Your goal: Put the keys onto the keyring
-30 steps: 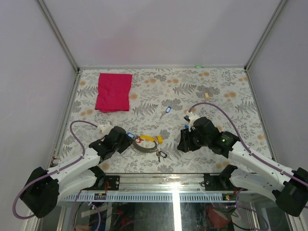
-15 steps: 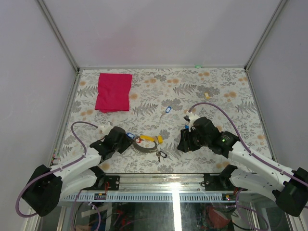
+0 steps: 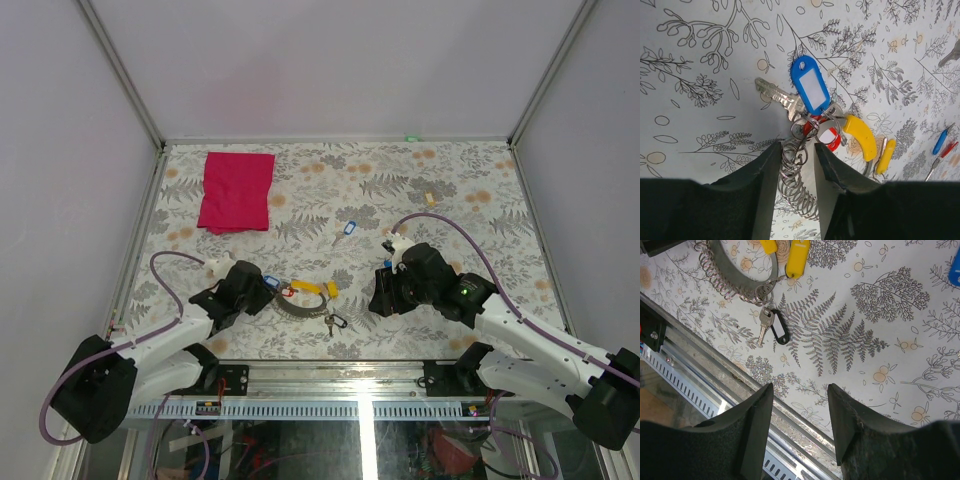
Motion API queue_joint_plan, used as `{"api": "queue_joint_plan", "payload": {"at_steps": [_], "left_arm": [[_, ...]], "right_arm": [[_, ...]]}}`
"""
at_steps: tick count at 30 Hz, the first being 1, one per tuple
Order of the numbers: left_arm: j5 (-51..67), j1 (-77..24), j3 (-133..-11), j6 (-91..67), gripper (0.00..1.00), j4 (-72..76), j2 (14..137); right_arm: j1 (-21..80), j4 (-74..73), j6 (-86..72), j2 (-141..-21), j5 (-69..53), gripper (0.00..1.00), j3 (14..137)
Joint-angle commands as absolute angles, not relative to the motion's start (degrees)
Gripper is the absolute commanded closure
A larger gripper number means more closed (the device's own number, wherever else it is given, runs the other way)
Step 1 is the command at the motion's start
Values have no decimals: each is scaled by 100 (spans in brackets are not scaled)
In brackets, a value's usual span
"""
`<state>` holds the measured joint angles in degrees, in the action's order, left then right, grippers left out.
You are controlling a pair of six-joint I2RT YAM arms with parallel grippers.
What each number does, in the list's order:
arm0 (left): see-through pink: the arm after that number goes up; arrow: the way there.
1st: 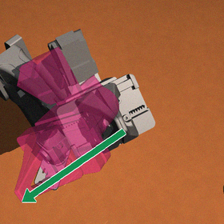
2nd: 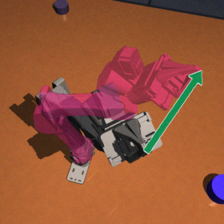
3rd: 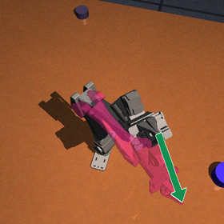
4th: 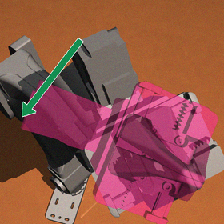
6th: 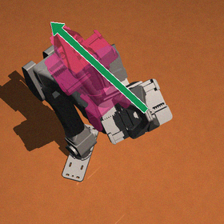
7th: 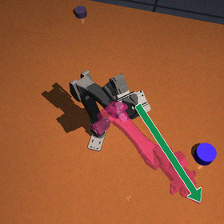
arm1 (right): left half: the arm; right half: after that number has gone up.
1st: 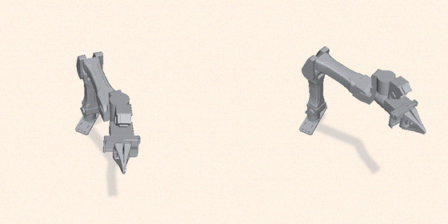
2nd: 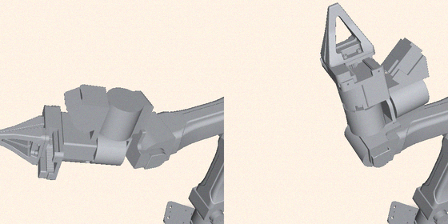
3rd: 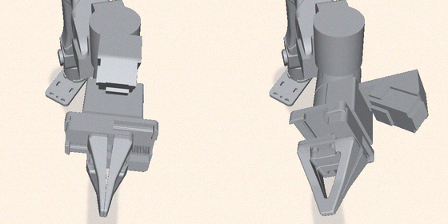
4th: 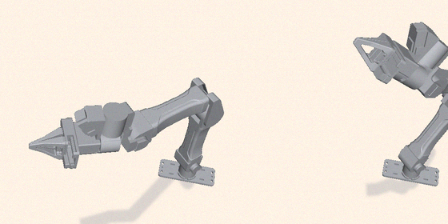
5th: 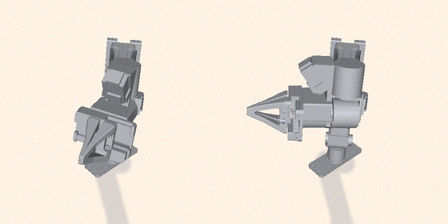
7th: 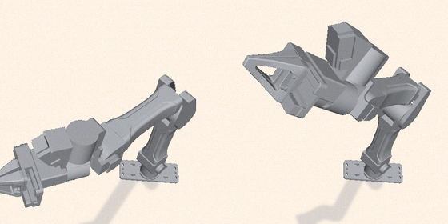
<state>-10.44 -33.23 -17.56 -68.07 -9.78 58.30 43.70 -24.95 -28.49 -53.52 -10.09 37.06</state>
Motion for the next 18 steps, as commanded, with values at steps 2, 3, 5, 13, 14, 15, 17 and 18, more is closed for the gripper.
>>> {"api": "queue_joint_plan", "payload": {"at_steps": [2, 3, 5, 13, 14, 15, 17, 18], "left_arm": [[-1079, -3256, -1731, -6680, 70, -816, 5860], [-1085, -3252, -1729, -6675, 71, -829, 5858], [-1105, -3243, -1731, -6671, 74, -870, 5825], [-1152, -3188, -1740, -6606, 87, -1005, 5713], [-1159, -3185, -1740, -6595, 89, -1002, 5711], [-1152, -3174, -1748, -6580, 90, -1009, 5709], [-1163, -3169, -1771, -6547, 95, -1027, 5715], [-1165, -3165, -1779, -6529, 98, -1044, 5717]], "right_arm": [[4357, -2473, -2769, -5238, -993, 46, 3718], [4359, -2470, -2770, -5238, -993, 46, 3718], [4359, -2470, -2769, -5251, -993, 46, 3722], [4359, -2461, -2769, -5260, -1004, 45, 3713], [4359, -2461, -2773, -5261, -1002, 45, 3710], [4355, -2461, -2769, -5252, -1003, 45, 3707], [4359, -2471, -2771, -5248, -1002, 45, 3709], [4358, -2470, -2769, -5247, -1002, 45, 3711]]}}
